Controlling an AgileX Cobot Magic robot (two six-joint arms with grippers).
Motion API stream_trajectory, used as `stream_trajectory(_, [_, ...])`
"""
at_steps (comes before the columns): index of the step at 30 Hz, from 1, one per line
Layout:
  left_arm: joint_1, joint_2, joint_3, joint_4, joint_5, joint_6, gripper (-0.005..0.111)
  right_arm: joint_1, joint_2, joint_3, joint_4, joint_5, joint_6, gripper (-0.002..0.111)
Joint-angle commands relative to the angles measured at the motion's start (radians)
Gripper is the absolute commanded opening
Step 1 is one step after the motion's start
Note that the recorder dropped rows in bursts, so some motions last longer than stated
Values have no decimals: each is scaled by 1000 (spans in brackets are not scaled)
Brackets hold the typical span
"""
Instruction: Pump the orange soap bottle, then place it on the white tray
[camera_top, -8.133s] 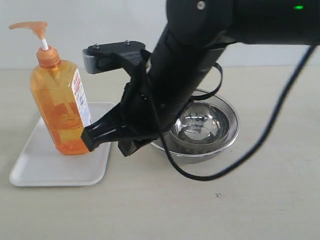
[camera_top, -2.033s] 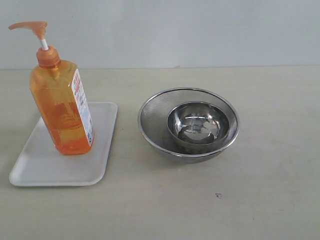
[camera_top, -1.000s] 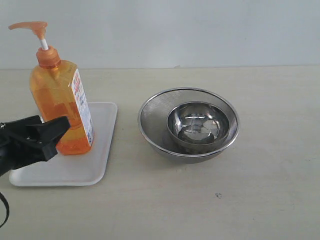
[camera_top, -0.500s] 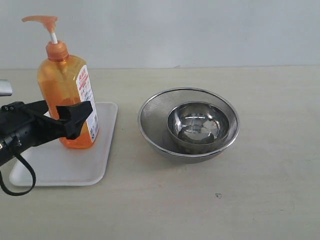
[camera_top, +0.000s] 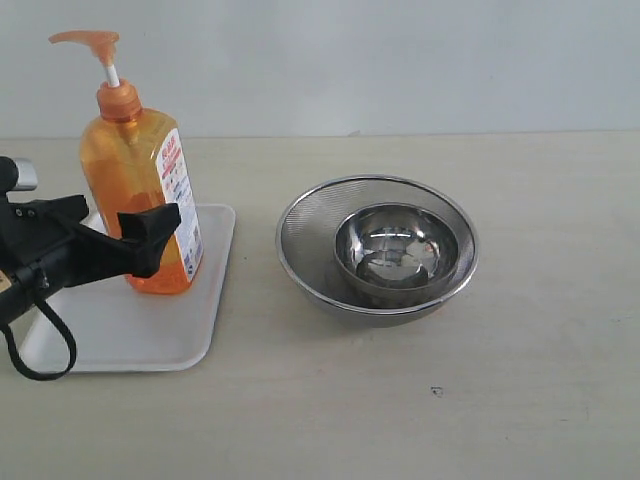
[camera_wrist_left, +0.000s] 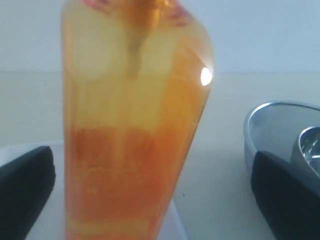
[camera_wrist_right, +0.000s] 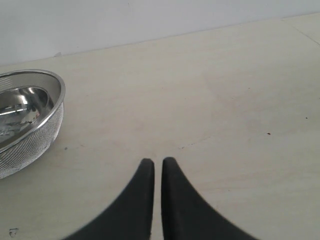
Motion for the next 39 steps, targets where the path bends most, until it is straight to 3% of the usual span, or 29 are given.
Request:
stream_trajectory(1, [-2,1,-22,-18,-49,12,110,-3,-4,0,0,-4,1,1])
stream_trajectory(23, [-2,185,-189,-34,-53,38,106,-3,-4,0,0,-4,-1,1])
stream_trajectory(31, [-2,196,-208,-34,-49,60,62,-3,-4,0,0,-6,0,1])
stream_trajectory(37, [-2,196,-208,-34,-49,83,4,-3,-4,0,0,-6,0,1])
stream_trajectory(39, [-2,194,-208,-47,-54,83,5,-3,-4,0,0,-6,0,1])
